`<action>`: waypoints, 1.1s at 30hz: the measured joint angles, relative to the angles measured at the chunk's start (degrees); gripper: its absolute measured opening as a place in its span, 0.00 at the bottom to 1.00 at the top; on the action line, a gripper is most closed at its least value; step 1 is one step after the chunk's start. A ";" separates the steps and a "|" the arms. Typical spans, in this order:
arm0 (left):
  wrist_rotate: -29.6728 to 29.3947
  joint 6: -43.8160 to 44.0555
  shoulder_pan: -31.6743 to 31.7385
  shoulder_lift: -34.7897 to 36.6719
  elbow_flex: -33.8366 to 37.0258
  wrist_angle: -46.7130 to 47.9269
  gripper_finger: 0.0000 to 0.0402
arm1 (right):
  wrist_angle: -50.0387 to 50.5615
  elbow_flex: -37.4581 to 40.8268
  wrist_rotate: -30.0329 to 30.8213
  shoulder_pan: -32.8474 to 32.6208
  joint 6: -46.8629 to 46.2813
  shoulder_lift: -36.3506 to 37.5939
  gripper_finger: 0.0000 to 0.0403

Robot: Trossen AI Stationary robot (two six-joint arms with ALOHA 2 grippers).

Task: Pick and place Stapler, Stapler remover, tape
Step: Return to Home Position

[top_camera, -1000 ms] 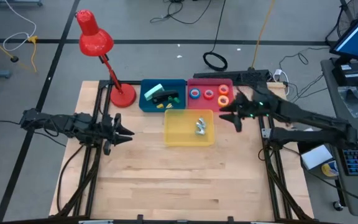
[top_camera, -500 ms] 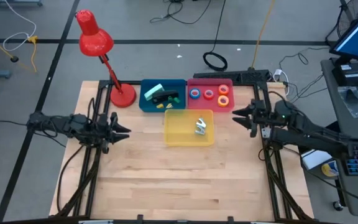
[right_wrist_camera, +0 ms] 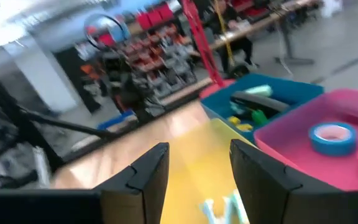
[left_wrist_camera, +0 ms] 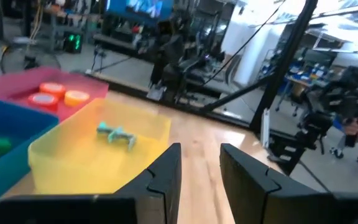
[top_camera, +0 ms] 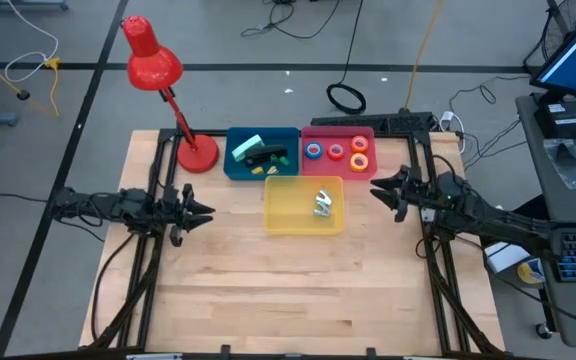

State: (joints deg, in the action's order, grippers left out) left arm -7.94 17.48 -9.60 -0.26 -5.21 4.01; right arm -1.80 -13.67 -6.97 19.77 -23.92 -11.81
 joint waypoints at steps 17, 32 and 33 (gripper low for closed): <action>2.70 -4.14 1.66 -0.01 -0.11 2.28 0.28 | -2.40 9.34 -2.30 0.02 -4.57 7.46 0.41; 1.92 -6.39 1.66 -0.03 1.80 1.61 0.28 | 0.98 8.54 -3.36 0.02 -0.93 9.24 0.40; 1.90 -6.26 1.66 -0.03 1.88 1.27 0.28 | 0.93 8.54 -3.33 0.02 -0.78 9.24 0.40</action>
State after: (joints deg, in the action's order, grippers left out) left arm -6.04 11.22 -7.94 -0.30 -3.33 5.28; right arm -0.87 -5.13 -10.30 19.79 -24.70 -2.57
